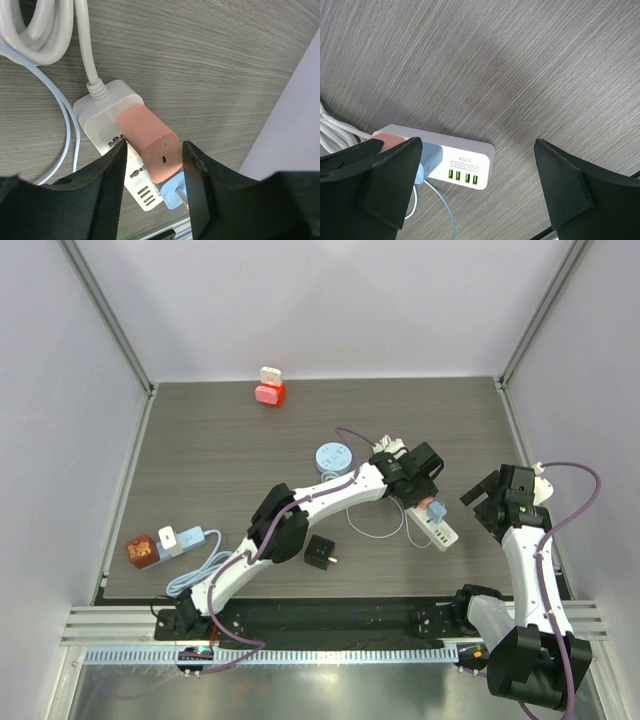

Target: Pull the plug off the socket

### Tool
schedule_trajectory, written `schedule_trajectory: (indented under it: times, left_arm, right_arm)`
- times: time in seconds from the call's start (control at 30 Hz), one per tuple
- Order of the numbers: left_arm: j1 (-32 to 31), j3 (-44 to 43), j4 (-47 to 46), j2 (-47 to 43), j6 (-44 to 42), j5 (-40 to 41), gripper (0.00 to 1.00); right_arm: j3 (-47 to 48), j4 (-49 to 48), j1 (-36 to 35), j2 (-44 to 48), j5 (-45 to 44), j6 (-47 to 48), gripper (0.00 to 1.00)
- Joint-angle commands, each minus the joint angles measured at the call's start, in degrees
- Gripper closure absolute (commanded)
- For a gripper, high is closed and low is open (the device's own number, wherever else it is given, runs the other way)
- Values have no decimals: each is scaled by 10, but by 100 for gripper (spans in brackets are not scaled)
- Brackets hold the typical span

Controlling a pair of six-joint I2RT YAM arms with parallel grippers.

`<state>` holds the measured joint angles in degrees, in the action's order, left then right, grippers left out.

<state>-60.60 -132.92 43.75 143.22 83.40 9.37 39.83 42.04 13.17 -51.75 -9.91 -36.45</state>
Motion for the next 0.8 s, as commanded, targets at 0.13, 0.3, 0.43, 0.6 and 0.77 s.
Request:
schedule_trajectory:
  times: [0.13, 0.3, 0.43, 0.6, 0.77]
  left_arm:
    - [1, 13, -37, -19, -30, -2, 62]
    - [0, 78, -76, -43, -80, -12, 73]
    - [0, 165, -145, -93, -150, -13, 84]
    - [7, 281, -288, -164, -240, -58, 99]
    - [23, 353, -356, -194, -268, -127, 100]
  right_arm:
    - [11, -23, -10, 4, 10, 16, 0]
    - [9, -30, -14, 1, 57, 33, 0]
    - [8, -35, -14, -6, 111, 48, 0]
    - [7, -30, -19, -4, 156, 53, 0]
    - [0, -24, -55, 15, 174, 43, 1]
